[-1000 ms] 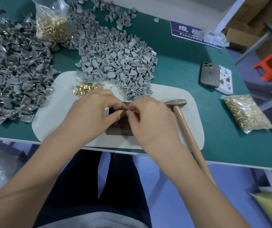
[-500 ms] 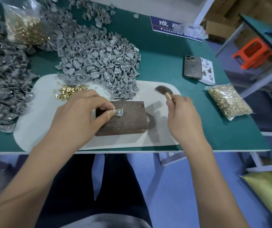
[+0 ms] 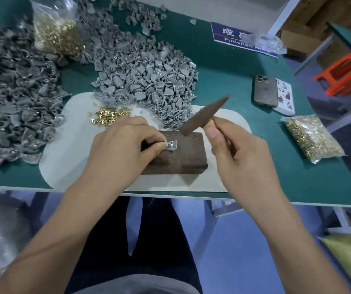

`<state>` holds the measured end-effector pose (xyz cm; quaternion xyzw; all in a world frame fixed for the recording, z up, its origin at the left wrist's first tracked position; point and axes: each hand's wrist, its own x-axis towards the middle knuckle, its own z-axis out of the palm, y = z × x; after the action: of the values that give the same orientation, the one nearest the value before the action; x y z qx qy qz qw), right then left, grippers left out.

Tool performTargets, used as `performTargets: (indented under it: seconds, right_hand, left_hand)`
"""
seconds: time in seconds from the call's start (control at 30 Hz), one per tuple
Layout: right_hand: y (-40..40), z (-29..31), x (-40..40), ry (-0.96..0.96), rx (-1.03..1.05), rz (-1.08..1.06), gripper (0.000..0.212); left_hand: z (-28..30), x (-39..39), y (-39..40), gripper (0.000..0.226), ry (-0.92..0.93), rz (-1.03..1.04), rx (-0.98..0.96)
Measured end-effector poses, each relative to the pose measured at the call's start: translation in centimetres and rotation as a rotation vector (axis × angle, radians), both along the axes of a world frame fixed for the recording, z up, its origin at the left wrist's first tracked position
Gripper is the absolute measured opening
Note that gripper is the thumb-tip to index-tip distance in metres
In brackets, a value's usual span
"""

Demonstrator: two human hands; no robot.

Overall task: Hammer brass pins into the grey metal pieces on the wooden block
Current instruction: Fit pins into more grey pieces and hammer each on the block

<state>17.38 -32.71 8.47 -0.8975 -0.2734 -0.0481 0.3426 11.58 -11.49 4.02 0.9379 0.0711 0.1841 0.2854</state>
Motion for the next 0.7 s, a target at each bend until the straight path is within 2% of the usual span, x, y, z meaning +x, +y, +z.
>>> performTargets:
  seconds: [0.17,0.3,0.4,0.5,0.63,0.7]
  right_hand:
    - [0.8,-0.7,-0.4,0.032,-0.149,-0.027,0.025]
    - [1.2,-0.5,-1.0,-0.032,-0.021,-0.075,0.026]
    - [1.4,-0.9,-1.4,-0.012,-0.147,-0.049,0.027]
    - [1.3,-0.8,-1.3,-0.06,-0.057,-0.102,0.03]
    - [1.5,-0.8,-1.4,-0.066,-0.176,-0.078,0.033]
    - [1.7,-0.6,-1.6,-0.116,-0.055,-0.12,0.033]
  left_hand:
    - [0.2,0.0,0.2,0.002,0.018,-0.001,-0.002]
    - [0.2,0.1,0.2,0.003,0.022,-0.001,-0.004]
    - [0.2,0.1,0.3,0.004,0.025,-0.001,-0.012]
    - [0.3,0.1,0.3,0.003,0.037,-0.003,-0.035]
    - [0.5,0.2,0.3,0.004,0.052,-0.009,-0.027]
    - [0.5,0.1,0.4,0.004,0.06,-0.011,-0.032]
